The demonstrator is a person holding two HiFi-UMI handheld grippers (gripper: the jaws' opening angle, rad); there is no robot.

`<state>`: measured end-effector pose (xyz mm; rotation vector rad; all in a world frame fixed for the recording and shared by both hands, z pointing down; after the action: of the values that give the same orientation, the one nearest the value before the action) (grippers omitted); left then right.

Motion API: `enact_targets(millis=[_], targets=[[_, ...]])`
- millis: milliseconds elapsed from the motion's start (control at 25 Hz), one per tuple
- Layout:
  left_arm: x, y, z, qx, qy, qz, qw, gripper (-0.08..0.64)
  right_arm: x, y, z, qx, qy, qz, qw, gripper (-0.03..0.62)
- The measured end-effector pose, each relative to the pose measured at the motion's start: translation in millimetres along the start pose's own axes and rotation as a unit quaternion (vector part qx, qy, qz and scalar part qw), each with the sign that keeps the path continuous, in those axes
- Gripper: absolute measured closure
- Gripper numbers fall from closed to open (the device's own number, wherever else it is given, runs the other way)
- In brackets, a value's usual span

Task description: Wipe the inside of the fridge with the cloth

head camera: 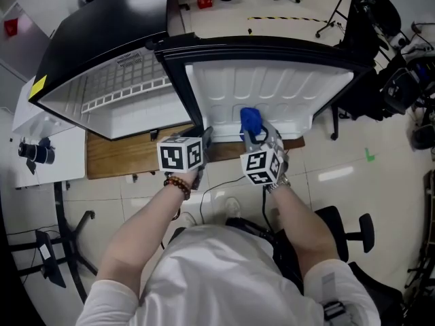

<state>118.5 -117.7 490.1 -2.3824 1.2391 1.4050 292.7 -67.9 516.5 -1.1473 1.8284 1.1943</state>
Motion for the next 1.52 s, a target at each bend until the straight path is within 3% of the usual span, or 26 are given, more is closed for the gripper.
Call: enact_targets(millis=[640,960,1280,1520], targets=[[0,0,0,0.011,-0.001,0.007,0.9999,0.456,-44,-79,31,-0.103,0.058,-0.036,0.992,0.479],[0,-1,1,0.013,-0.003,0.008,0.9999,0.457,-50,-97,44,-0.137,0.068,-0.036,0.988,0.479],[0,1,0,0.007,-0.001,0.013,0.9999,0.456,-21,-101,68,-0.132,0.01,-0.051,0.99,0.479],[0,1,0,-0.002,-0.002,0.02,0.9998,0.453,22,-45,85,-0.052,-0.043,-0.026,0.997,0.479]])
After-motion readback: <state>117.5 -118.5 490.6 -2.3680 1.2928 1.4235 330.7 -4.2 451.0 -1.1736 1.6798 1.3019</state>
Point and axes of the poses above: the fingertips, and each gripper's own axes: z backward along the fingers, y to its left, x out of its top, the point moved 7 cm from there along z, backward along the fingers, and after that the axes turned 5 degrees about -z, right-handed, at the moved point
